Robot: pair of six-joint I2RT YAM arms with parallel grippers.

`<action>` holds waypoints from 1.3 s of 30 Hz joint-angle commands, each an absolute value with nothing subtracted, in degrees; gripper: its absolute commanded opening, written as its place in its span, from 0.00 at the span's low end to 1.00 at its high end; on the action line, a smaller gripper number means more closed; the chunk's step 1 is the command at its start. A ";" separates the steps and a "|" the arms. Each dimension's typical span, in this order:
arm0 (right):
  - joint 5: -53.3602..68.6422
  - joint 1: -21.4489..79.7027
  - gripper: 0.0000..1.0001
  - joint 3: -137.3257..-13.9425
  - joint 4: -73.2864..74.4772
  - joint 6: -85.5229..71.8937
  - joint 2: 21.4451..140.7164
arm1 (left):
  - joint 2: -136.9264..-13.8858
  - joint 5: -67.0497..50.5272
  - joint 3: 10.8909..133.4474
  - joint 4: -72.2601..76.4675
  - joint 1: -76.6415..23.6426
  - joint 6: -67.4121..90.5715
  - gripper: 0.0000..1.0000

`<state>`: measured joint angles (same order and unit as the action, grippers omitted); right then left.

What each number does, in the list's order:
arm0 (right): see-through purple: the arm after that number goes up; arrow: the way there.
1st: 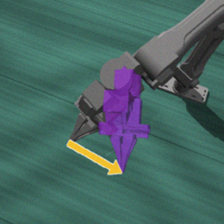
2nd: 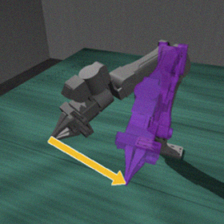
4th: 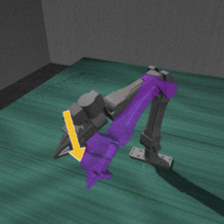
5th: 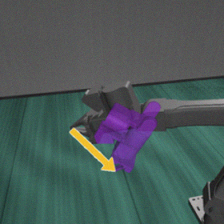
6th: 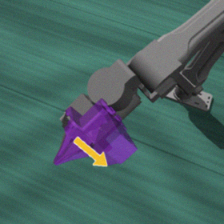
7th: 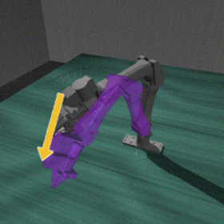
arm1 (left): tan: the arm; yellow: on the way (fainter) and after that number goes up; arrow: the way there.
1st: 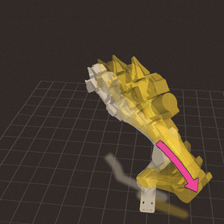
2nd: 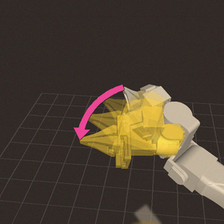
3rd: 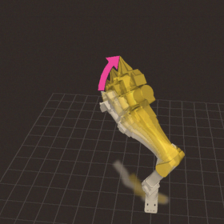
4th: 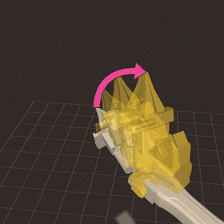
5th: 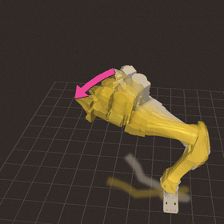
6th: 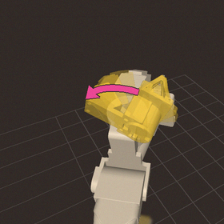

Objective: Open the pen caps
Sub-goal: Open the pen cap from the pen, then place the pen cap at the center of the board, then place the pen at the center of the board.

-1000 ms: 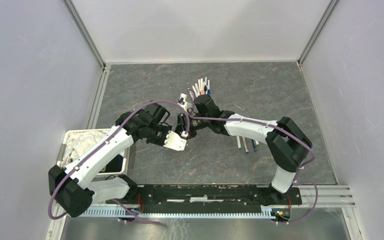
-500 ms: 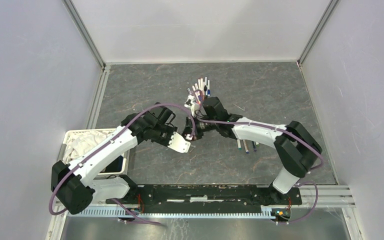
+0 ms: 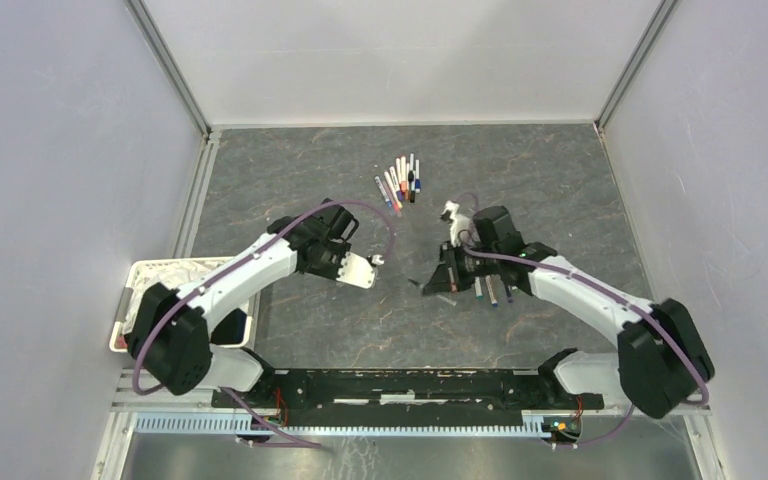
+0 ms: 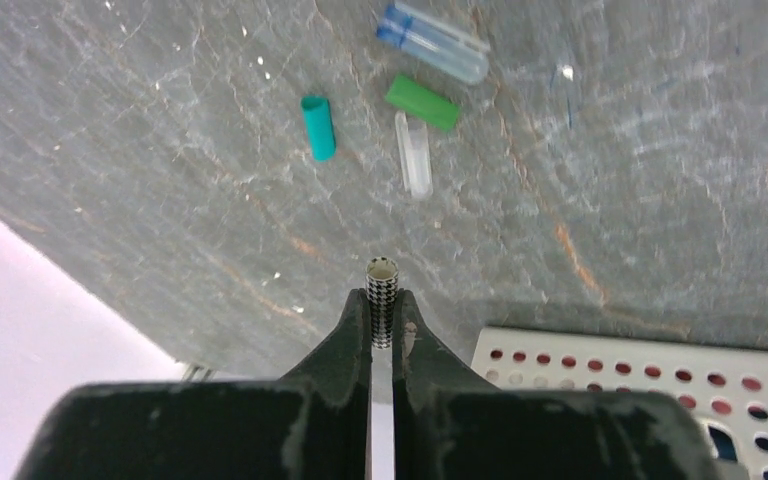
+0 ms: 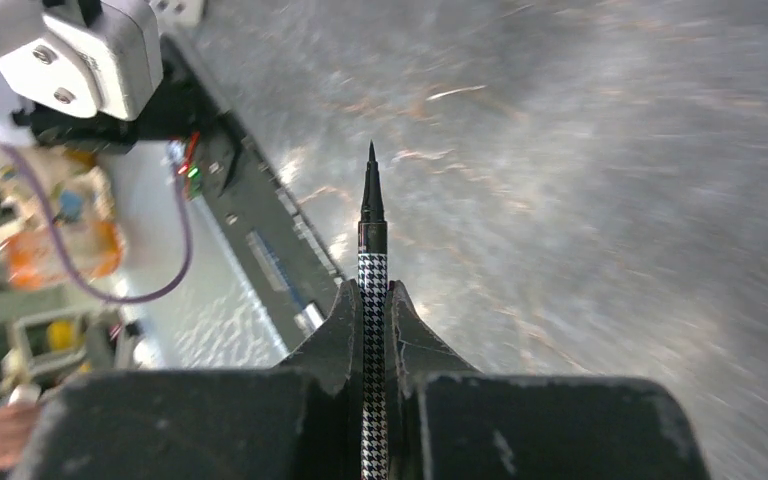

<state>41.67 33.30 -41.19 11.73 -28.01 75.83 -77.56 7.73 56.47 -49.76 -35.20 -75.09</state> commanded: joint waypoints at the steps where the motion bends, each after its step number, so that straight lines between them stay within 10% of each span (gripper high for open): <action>1: 26.17 27.82 0.00 -41.40 19.73 -21.10 67.81 | -82.33 1.42 58.98 -44.17 -34.21 -67.71 0.02; 10: -1.00 21.26 0.00 -36.79 22.17 -20.83 57.31 | -95.40 -2.44 64.76 -37.89 -34.23 -59.62 0.23; 33: -10.22 18.45 0.00 -27.13 1.36 -20.83 71.28 | -90.79 -5.06 76.18 -42.98 -33.12 -51.96 0.45; 39: -10.55 18.40 0.25 -26.49 1.58 -20.87 70.43 | -89.44 -5.76 82.90 -44.05 -31.36 -45.21 0.58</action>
